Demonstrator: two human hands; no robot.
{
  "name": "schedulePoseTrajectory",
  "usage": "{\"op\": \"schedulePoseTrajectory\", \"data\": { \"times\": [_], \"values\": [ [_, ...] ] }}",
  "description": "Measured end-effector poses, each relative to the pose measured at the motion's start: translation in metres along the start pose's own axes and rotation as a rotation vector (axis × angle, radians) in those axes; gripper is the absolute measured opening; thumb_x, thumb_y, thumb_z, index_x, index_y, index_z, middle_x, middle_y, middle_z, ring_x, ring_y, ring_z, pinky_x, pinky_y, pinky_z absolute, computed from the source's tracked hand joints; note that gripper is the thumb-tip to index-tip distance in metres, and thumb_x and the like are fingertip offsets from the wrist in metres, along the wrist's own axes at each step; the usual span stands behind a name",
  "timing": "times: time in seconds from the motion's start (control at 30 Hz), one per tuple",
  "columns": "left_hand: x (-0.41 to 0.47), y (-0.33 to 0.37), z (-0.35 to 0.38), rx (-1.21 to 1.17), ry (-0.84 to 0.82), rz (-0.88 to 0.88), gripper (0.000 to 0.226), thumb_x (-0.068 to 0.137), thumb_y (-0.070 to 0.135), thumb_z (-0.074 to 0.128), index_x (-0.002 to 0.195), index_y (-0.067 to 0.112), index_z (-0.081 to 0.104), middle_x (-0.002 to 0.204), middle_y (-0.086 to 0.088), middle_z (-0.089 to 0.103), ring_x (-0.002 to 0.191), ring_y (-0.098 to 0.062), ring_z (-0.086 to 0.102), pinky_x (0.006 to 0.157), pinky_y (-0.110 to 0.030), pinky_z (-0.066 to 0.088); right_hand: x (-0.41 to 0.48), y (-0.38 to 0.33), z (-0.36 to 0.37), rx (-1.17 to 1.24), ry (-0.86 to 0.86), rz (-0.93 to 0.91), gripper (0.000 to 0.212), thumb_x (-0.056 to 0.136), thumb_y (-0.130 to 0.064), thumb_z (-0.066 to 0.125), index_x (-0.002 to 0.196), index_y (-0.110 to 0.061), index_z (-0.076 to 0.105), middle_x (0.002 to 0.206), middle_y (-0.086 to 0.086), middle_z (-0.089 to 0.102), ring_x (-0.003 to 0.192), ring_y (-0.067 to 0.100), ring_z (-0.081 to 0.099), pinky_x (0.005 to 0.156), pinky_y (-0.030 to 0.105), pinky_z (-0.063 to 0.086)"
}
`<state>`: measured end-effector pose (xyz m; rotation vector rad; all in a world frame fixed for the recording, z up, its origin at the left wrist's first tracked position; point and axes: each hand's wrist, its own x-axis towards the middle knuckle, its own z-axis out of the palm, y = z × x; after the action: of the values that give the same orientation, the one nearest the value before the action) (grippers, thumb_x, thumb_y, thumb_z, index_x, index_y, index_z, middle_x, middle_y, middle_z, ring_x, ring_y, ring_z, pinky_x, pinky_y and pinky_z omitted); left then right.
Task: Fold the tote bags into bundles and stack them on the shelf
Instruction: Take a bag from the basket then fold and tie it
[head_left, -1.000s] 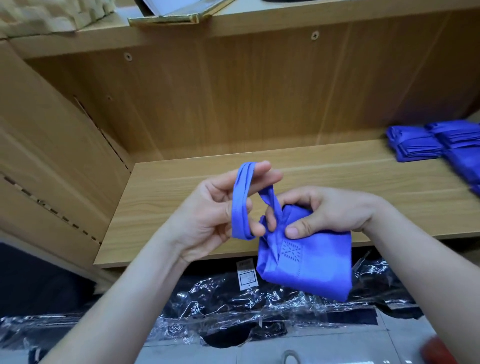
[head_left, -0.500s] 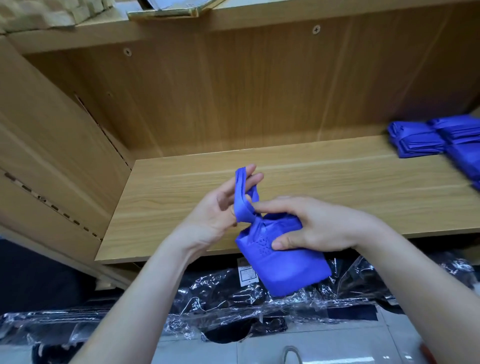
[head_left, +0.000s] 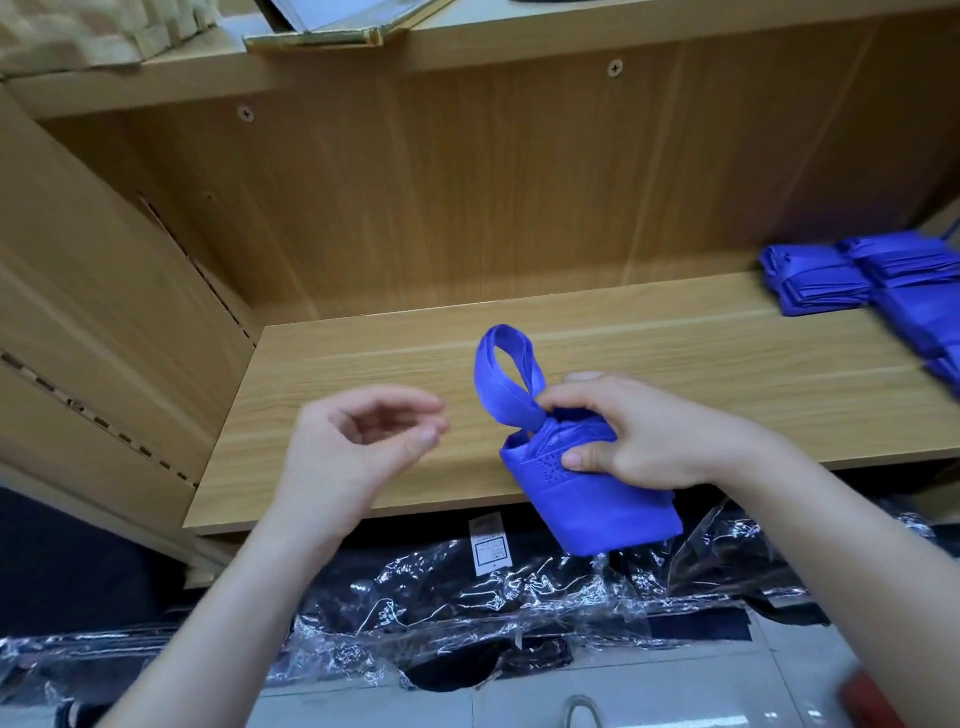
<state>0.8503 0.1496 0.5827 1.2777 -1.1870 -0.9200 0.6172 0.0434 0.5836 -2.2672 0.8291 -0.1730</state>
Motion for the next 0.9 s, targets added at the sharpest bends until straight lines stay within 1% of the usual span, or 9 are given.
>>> {"op": "schedulePoseTrajectory", "data": {
  "times": [0.13,0.23,0.33,0.4,0.47,0.6,0.7,0.8,0.9],
  "values": [
    [0.014,0.035,0.013,0.962,-0.295,0.715,0.071,0.068,0.010,0.075,0.135,0.018,0.051,0.140,0.003,0.050,0.135,-0.018,0.040,0.114,-0.038,0.029,0.000,-0.010,-0.005,-0.096,-0.046,-0.040,0.038,0.088,-0.018,0.067,0.119,-0.036,0.056,0.095,-0.031,0.047,0.092,-0.008,0.046,0.085,0.018,0.034],
    [0.032,0.028,0.021,1.299,-0.455,0.831,0.049,0.070,0.017,0.066,0.119,0.021,0.057,0.104,0.006,0.066,0.107,-0.016,0.060,0.117,-0.044,0.022,-0.003,-0.013,-0.009,-0.070,-0.073,-0.082,0.043,0.085,-0.016,0.069,0.123,-0.033,0.058,0.116,-0.023,0.055,0.109,0.001,0.050,0.099,0.024,0.037],
    [0.040,0.027,0.007,0.970,-0.462,0.571,0.015,0.076,0.031,0.059,0.078,0.016,0.061,0.062,0.005,0.057,0.062,-0.020,0.055,0.094,-0.036,0.045,-0.010,-0.001,-0.017,0.286,-0.020,-0.085,0.039,0.077,-0.017,0.069,0.110,-0.034,0.061,0.106,-0.014,0.065,0.098,0.002,0.059,0.088,0.021,0.046],
    [0.036,0.026,0.001,0.517,-0.554,0.246,0.026,0.073,0.039,0.072,0.073,0.016,0.060,0.067,0.006,0.059,0.068,-0.012,0.055,0.081,-0.027,0.048,-0.012,0.012,-0.018,0.658,0.021,-0.083,0.040,0.071,-0.014,0.075,0.108,-0.026,0.066,0.100,-0.006,0.067,0.089,0.005,0.061,0.079,0.019,0.049],
    [0.024,0.020,0.011,0.214,-0.625,0.075,0.048,0.062,0.045,0.087,0.085,0.014,0.058,0.085,0.004,0.060,0.088,-0.012,0.058,0.092,-0.030,0.046,-0.008,0.024,-0.011,0.959,0.047,-0.128,0.046,0.062,-0.021,0.088,0.105,-0.024,0.070,0.101,-0.001,0.068,0.088,0.009,0.063,0.076,0.022,0.052],
    [-0.007,-0.007,0.041,0.072,-0.489,0.019,0.084,0.048,0.051,0.091,0.114,0.018,0.050,0.121,-0.001,0.057,0.120,-0.020,0.053,0.109,-0.054,0.034,0.001,0.027,0.010,1.322,0.116,-0.164,0.055,0.051,-0.026,0.095,0.100,-0.021,0.072,0.101,0.004,0.069,0.082,0.016,0.068,0.072,0.027,0.056],
    [-0.010,-0.010,0.055,0.004,-0.284,0.003,0.068,0.045,0.043,0.094,0.100,0.035,0.056,0.106,0.010,0.061,0.096,-0.012,0.062,0.094,-0.061,0.047,0.008,0.019,0.022,1.468,0.210,-0.142,0.048,0.054,-0.020,0.091,0.099,-0.021,0.074,0.096,0.006,0.072,0.080,0.018,0.070,0.073,0.029,0.058],
    [-0.002,-0.013,0.062,-0.127,-0.111,0.026,0.042,0.049,0.029,0.088,0.080,0.039,0.062,0.087,0.014,0.065,0.079,-0.004,0.061,0.068,-0.044,0.057,0.018,0.009,0.029,1.554,0.443,0.002,0.045,0.065,-0.020,0.078,0.109,-0.016,0.069,0.098,0.011,0.073,0.081,0.021,0.070,0.075,0.033,0.058],
    [0.004,-0.017,0.063,-0.183,0.010,-0.002,0.033,0.058,0.014,0.083,0.078,0.028,0.061,0.079,0.013,0.066,0.076,-0.005,0.061,0.048,-0.022,0.047,0.016,0.003,0.036,1.574,0.490,0.116,0.039,0.075,-0.016,0.067,0.112,-0.004,0.065,0.103,0.016,0.072,0.088,0.025,0.070,0.079,0.037,0.058]
  ]
}}
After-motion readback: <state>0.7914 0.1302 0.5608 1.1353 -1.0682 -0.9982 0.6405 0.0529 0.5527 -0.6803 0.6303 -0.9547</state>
